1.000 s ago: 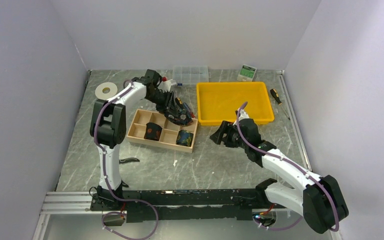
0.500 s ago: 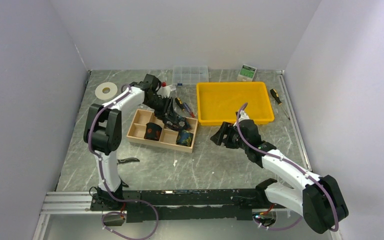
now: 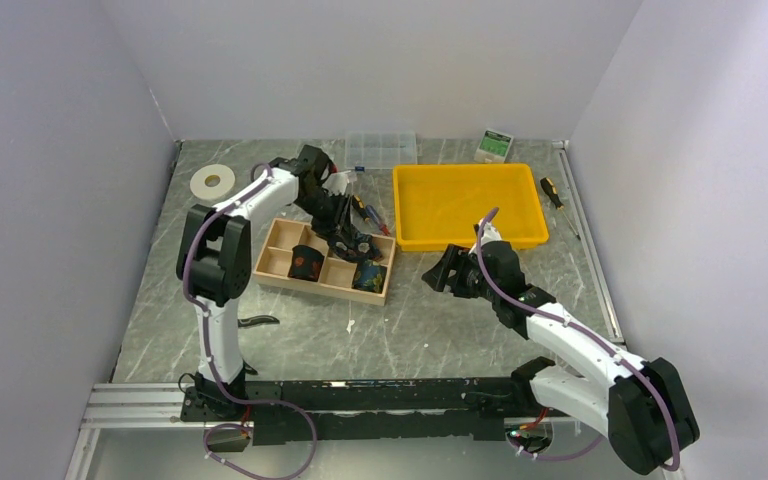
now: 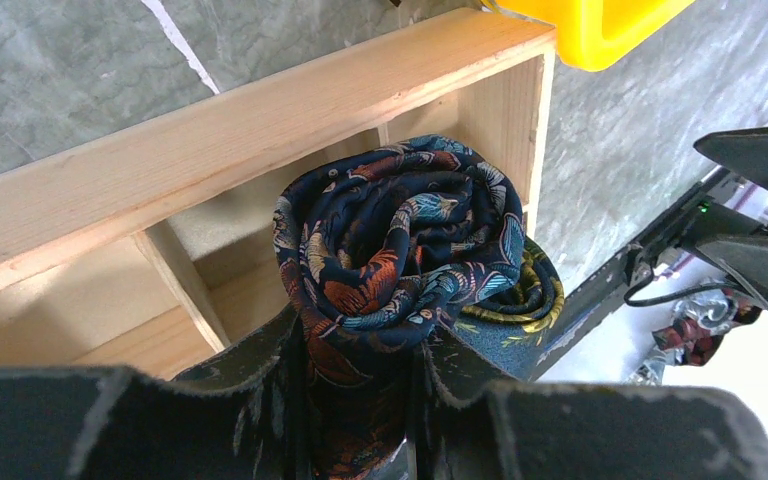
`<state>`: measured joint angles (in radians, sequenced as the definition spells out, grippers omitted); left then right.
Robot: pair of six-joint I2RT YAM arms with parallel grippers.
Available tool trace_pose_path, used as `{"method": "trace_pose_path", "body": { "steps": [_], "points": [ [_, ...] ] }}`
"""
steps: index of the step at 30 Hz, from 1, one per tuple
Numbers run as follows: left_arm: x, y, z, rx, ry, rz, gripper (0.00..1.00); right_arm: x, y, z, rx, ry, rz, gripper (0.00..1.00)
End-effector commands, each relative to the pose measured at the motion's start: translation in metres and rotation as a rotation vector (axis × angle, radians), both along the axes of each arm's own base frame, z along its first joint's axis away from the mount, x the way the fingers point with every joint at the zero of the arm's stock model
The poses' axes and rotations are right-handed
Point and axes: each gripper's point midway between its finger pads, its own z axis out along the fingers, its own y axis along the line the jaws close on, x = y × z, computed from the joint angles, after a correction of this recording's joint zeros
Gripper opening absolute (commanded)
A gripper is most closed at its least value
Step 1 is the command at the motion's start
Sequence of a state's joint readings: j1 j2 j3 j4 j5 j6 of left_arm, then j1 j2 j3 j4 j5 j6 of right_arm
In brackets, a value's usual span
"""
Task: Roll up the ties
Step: Place the tie in the storage box.
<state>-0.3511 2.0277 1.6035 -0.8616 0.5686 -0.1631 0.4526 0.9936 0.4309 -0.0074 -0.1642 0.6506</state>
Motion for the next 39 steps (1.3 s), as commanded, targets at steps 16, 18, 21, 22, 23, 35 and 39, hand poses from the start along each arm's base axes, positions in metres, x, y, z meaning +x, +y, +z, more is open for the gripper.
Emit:
{"method": "trace_pose_path", "body": {
  "steps": [16, 18, 21, 22, 23, 35, 39],
  "points": [
    [0.005, 0.068, -0.047, 0.446, -0.041, 0.047, 0.03, 0.005, -0.001, 0.006, 0.0, -0.041, 0.002, 0.73],
    [0.004, 0.07, -0.042, 0.445, -0.049, 0.05, 0.03, 0.005, -0.003, 0.007, -0.005, -0.047, -0.001, 0.73],
    [0.0, 0.073, -0.039, 0.434, -0.054, 0.052, 0.03, 0.005, -0.002, 0.006, -0.001, -0.046, 0.0, 0.73],
    [0.0, 0.073, -0.037, 0.428, -0.053, 0.056, 0.03, 0.005, -0.001, 0.006, 0.002, -0.046, 0.004, 0.73],
    [0.0, 0.073, -0.036, 0.421, -0.054, 0.057, 0.03, 0.005, 0.0, 0.006, 0.005, -0.042, 0.006, 0.73],
    [0.01, 0.067, -0.035, 0.395, -0.076, 0.108, 0.03, 0.002, -0.002, 0.005, 0.004, -0.044, 0.001, 0.73],
    [0.016, 0.048, -0.035, 0.396, -0.112, 0.117, 0.03, 0.002, -0.003, 0.005, 0.0, -0.043, 0.001, 0.73]
  ]
}}
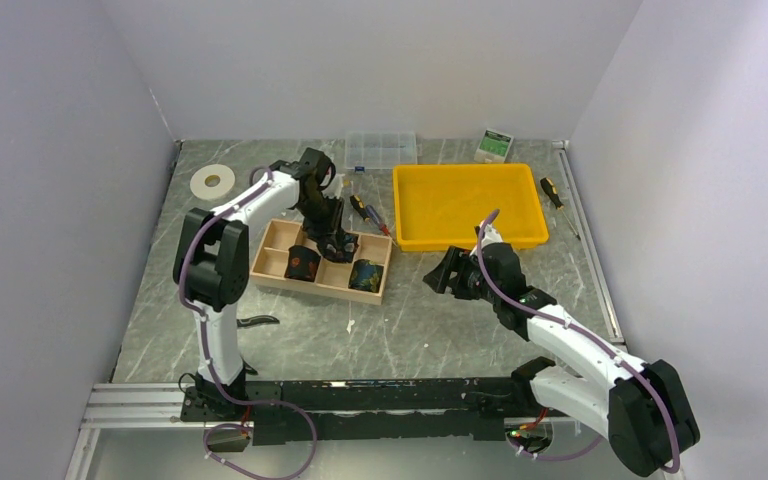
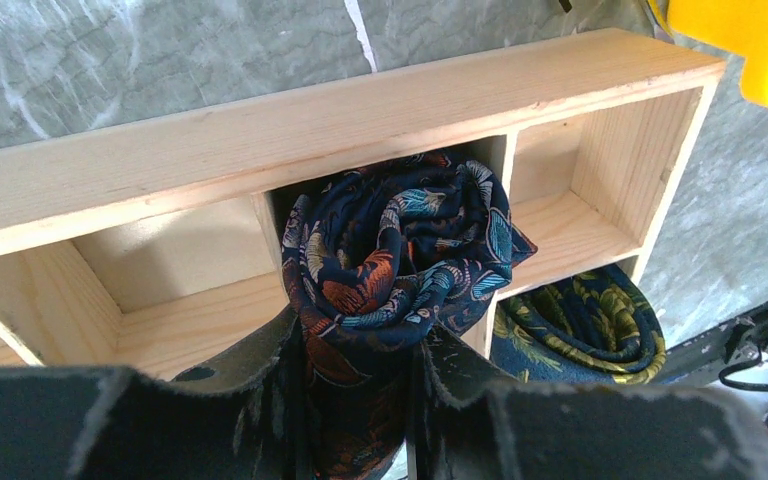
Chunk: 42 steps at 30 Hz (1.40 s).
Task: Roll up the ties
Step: Place the tie in the storage box.
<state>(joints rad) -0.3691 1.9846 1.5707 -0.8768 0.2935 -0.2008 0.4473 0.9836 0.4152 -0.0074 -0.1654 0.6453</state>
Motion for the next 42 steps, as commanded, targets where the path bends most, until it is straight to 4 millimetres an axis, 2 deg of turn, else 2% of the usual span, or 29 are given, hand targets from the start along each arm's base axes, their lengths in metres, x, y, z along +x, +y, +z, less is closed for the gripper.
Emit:
{"method": "trace_pose_path", "body": {
  "steps": [1, 8, 14, 16, 17, 20, 22, 26, 28, 30, 32, 37, 40, 42],
  "points": [
    [0.011, 0.01, -0.022, 0.167, -0.049, 0.024, 0.03, 0.005, 0.0, 0.009, 0.005, -0.048, 0.001, 0.73],
    [0.021, 0.011, -0.034, 0.283, -0.107, 0.089, 0.03, 0.004, -0.001, 0.008, 0.007, -0.044, 0.0, 0.74],
    [0.02, -0.004, -0.04, 0.282, -0.152, 0.077, 0.04, 0.001, -0.004, 0.005, -0.001, -0.042, -0.007, 0.74],
    [0.016, -0.009, -0.037, 0.278, -0.151, 0.053, 0.14, 0.002, -0.004, 0.007, -0.001, -0.049, -0.008, 0.74],
    [0.014, -0.012, -0.033, 0.269, -0.152, 0.046, 0.23, 0.002, -0.004, 0.008, -0.002, -0.052, -0.009, 0.74],
    [0.011, -0.019, -0.016, 0.223, -0.171, 0.025, 0.48, 0.003, -0.004, 0.008, -0.003, -0.052, -0.01, 0.74],
    [0.01, -0.022, -0.001, 0.195, -0.194, 0.019, 0.55, 0.003, -0.003, 0.008, -0.001, -0.046, -0.008, 0.74],
    [0.009, -0.027, 0.028, 0.163, -0.246, 0.016, 0.64, 0.004, -0.002, 0.009, 0.006, -0.046, -0.006, 0.74],
    [0.008, -0.031, 0.042, 0.134, -0.265, 0.013, 0.75, 0.004, -0.002, 0.011, 0.006, -0.048, -0.007, 0.74],
    [0.007, -0.033, 0.056, 0.118, -0.287, 0.014, 0.8, 0.006, -0.002, 0.014, 0.007, -0.058, -0.01, 0.74],
    [0.006, -0.035, 0.068, 0.094, -0.312, 0.01, 0.93, 0.004, -0.004, 0.013, -0.002, -0.05, -0.013, 0.74],
    [-0.001, -0.034, 0.084, 0.089, -0.338, 0.014, 0.93, 0.004, -0.005, 0.017, -0.005, -0.055, -0.016, 0.75],
    [-0.006, -0.033, 0.109, 0.058, -0.41, 0.037, 0.93, 0.004, -0.006, 0.023, -0.009, -0.07, -0.014, 0.75],
    [-0.01, -0.031, 0.133, 0.008, -0.48, 0.07, 0.94, 0.005, -0.009, 0.032, -0.022, -0.095, -0.023, 0.76]
  ]
}}
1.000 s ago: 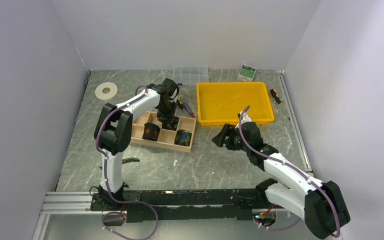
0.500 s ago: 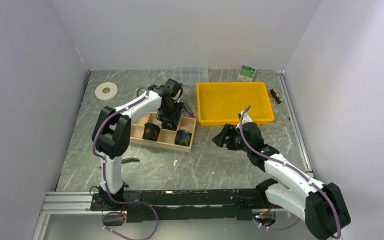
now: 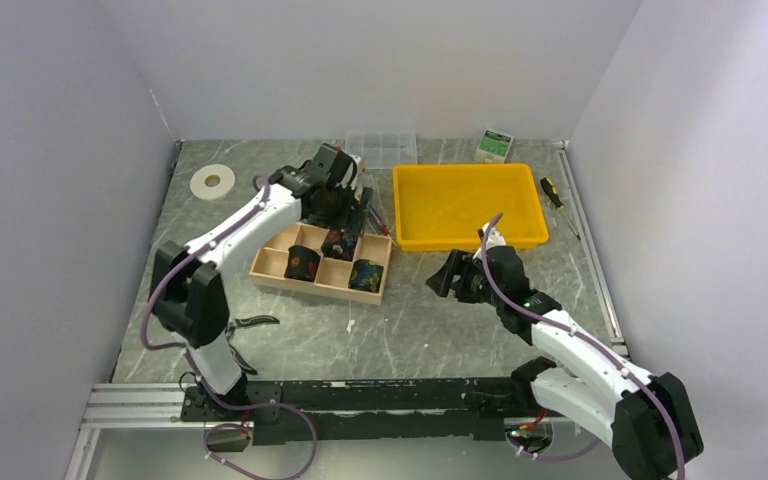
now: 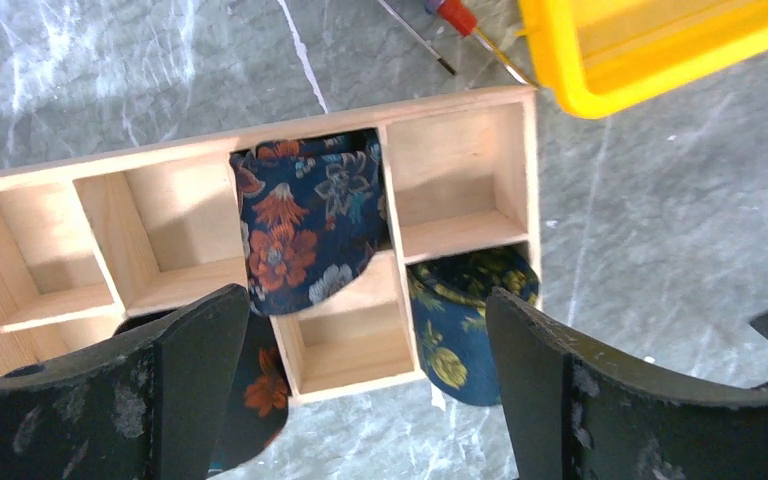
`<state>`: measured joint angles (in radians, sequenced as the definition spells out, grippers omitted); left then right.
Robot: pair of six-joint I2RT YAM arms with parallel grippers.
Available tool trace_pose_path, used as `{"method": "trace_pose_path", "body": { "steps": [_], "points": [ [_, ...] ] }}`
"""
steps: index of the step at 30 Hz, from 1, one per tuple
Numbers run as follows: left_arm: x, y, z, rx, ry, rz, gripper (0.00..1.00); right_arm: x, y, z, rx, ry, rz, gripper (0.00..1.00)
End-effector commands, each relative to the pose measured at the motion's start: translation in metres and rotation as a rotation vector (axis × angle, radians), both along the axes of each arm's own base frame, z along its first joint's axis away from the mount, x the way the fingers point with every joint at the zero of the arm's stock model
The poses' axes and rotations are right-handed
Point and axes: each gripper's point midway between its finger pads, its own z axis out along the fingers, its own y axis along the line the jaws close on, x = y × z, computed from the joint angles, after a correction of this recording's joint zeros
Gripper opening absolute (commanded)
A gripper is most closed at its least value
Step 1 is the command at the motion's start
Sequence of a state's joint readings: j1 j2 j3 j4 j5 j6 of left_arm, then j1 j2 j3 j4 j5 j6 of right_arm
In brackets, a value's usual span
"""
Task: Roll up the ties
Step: Place the tie in the storage box, then reset both arms
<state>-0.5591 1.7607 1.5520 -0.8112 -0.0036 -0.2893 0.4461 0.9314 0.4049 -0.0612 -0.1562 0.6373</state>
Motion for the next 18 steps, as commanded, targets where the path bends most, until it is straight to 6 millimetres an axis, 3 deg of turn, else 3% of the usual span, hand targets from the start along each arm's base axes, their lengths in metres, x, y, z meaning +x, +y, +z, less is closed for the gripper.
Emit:
{"method": "trace_pose_path", "body": {
  "steps": [1, 4, 5, 9, 14, 18],
  "points": [
    [-0.009, 0.003, 0.065, -0.124, -0.182, 0.04, 0.93, 0.015, -0.005, 0.041, -0.015, -0.125, -0.02, 0.76],
    [-0.021, 0.024, 0.101, -0.19, -0.32, 0.124, 0.93, 0.024, -0.021, 0.063, -0.064, -0.179, -0.107, 0.78],
    [-0.027, 0.032, 0.111, -0.204, -0.365, 0.145, 0.94, 0.03, -0.035, 0.068, -0.109, -0.195, -0.2, 0.79],
    [-0.052, 0.08, 0.135, -0.228, -0.534, 0.285, 0.94, 0.034, -0.066, 0.071, -0.177, -0.174, -0.454, 0.8],
    [-0.079, 0.141, 0.119, -0.11, -0.526, 0.444, 0.94, 0.035, -0.077, 0.069, -0.298, -0.12, -0.527, 0.81],
    [-0.098, 0.167, 0.102, -0.1, -0.494, 0.509, 0.94, 0.036, -0.075, 0.076, -0.293, -0.144, -0.511, 0.81]
  ]
}}
